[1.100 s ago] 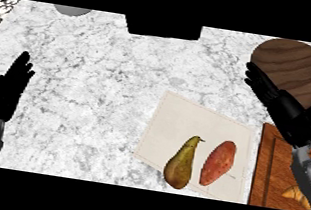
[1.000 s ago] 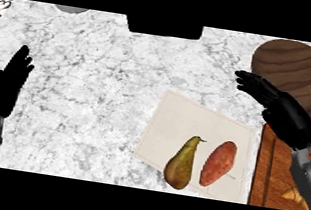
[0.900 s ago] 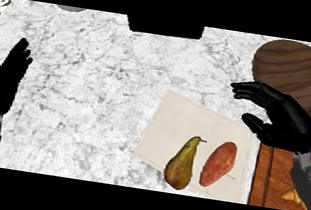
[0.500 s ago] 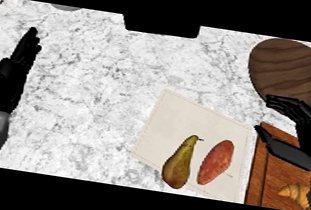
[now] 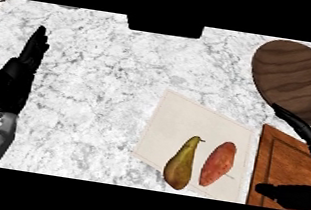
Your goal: Pick the pear from the placemat and place it in the bowl
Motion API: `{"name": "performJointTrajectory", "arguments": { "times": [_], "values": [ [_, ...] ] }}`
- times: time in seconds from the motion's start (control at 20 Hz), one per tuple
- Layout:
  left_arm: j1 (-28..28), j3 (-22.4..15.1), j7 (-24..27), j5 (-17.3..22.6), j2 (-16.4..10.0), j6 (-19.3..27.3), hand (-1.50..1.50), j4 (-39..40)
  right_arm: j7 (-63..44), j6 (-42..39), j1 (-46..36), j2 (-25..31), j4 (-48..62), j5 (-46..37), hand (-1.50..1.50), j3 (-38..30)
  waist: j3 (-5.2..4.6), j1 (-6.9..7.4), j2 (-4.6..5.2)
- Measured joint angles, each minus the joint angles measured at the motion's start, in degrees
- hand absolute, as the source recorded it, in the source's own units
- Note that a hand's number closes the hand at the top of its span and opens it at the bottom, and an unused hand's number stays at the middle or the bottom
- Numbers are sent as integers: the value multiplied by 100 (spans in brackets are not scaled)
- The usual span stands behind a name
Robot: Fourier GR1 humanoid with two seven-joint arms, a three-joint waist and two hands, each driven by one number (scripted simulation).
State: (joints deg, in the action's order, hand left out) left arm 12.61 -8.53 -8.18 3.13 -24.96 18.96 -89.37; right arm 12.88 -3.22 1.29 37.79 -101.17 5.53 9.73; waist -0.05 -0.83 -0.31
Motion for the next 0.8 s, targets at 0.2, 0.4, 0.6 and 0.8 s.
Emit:
{"name": "performJointTrajectory", "arguments": {
  "times": [0.2, 0.4, 0.6, 0.8],
  "values": [
    [-53, 0, -29, -30, 16, -19, 0, -89, -1118, -95, -235, 396, -627, -580, -150, 368, -9, 69, 4],
    [108, 0, -100, -48, 50, -94, 0, -38, -2197, -517, -787, 647, -872, -942, -150, 762, -9, 128, 25],
    [49, -21, -92, -126, 106, -107, 0, -105, -3338, -959, -1399, 435, -1083, -1130, -150, 1330, -8, 171, 30],
    [46, 32, -178, -172, 164, -141, 0, -178, -4000, -1353, -1897, -78, -867, -1301, -150, 1826, -3, 170, 33]
  ]
}}
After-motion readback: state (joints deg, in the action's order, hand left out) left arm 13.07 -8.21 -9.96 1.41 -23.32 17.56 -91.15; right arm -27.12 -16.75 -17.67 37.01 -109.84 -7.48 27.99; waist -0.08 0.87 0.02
